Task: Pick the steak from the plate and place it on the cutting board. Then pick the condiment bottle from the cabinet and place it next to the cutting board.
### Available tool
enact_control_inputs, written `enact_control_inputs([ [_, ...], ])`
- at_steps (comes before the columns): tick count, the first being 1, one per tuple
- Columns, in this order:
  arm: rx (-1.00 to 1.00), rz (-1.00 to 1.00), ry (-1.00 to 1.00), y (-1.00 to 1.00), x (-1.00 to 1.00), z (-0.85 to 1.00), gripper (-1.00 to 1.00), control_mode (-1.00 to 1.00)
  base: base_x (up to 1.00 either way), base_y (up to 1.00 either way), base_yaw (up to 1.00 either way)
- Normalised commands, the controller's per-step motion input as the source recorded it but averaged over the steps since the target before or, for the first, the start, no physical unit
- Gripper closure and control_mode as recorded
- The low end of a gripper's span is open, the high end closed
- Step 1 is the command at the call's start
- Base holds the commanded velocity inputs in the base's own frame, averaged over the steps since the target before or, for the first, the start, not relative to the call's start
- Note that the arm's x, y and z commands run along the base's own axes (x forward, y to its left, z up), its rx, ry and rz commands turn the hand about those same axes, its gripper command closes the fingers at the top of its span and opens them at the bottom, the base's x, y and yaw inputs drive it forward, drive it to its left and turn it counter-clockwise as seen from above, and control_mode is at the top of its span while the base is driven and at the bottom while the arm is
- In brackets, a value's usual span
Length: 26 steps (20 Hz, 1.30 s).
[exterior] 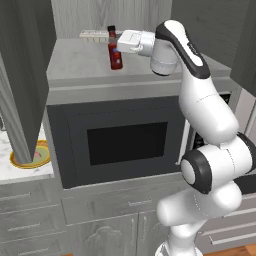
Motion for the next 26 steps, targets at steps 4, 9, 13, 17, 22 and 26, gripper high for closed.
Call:
enact_control_inputs([
  [4,0.0,0.0,0.0,0.0,0.0,0.0,1.0,-1.0,0.0,0.0,0.0],
  [9,0.0,0.0,0.0,0.0,-0.01,0.0,1.0,-1.0,0.0,0.0,0.0],
  [13,0.0,0.0,0.0,0.0,0.0,0.0,1.0,-1.0,0.0,0.0,0.0],
  [17,0.0,0.0,0.0,0.0,-0.06,0.0,1.0,-1.0,0.0,0.0,0.0],
  [22,0.0,0.0,-0.03,0.0,-0.32,0.0,1.0,-1.0,0.0,0.0,0.0],
  [26,0.0,0.0,-0.05,0.0,-0.46,0.05,1.0,-1.0,0.0,0.0,0.0],
])
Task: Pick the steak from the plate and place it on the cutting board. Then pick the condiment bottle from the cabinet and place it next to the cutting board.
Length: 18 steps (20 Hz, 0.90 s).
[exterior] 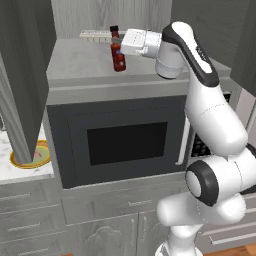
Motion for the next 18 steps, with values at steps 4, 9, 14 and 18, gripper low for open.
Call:
enact_control_inputs([
  [4,0.01,0.0,-0.08,0.0,-0.54,0.09,1.0,-1.0,0.0,0.0,0.0],
  [9,0.0,0.0,-0.09,0.0,-0.62,0.07,1.0,-1.0,0.0,0.0,0.0],
  [14,0.0,0.0,-0.06,0.0,-0.67,0.07,1.0,-1.0,0.0,0.0,0.0],
  [18,0.0,0.0,-0.03,0.0,-0.68,0.03,1.0,-1.0,0.0,0.0,0.0],
])
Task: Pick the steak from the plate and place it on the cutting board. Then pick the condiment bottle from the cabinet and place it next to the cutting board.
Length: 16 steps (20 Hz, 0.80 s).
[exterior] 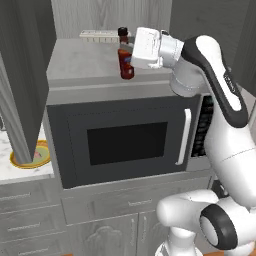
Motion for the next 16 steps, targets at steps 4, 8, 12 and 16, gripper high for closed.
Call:
enact_control_inputs([
  [4,0.0,0.0,0.0,0.0,-0.75,0.0,1.0,-1.0,0.0,0.0,0.0],
  [8,0.01,0.0,0.0,0.0,-0.79,0.0,1.0,-1.0,0.0,0.0,0.0],
  [12,0.02,0.0,0.0,0.0,-0.82,0.01,1.0,-1.0,0.0,0.0,0.0],
  [16,0.02,0.0,0.0,0.0,-0.8,0.0,1.0,-1.0,0.0,0.0,0.0],
])
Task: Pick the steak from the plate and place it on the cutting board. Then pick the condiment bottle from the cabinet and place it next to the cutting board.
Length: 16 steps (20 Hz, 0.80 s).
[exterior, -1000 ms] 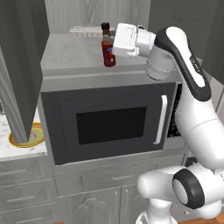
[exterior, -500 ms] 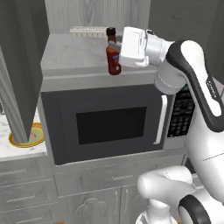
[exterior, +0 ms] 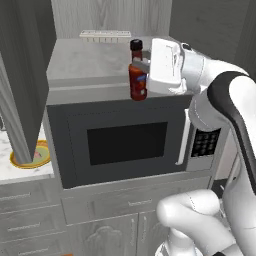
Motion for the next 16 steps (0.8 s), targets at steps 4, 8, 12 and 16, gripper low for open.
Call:
enact_control_inputs([
  [4,0.02,0.0,0.0,-0.02,-0.74,-0.04,1.0,-1.0,0.0,0.0,0.0],
  [8,0.01,0.01,0.0,-0.11,-0.62,-0.08,1.0,-1.0,0.0,0.0,0.0],
  [12,0.0,0.06,0.0,-0.23,-0.48,-0.15,1.0,-1.0,0.0,0.0,0.0],
  [16,0.0,0.07,0.0,-0.21,-0.49,-0.21,1.0,-1.0,0.0,0.0,0.0],
])
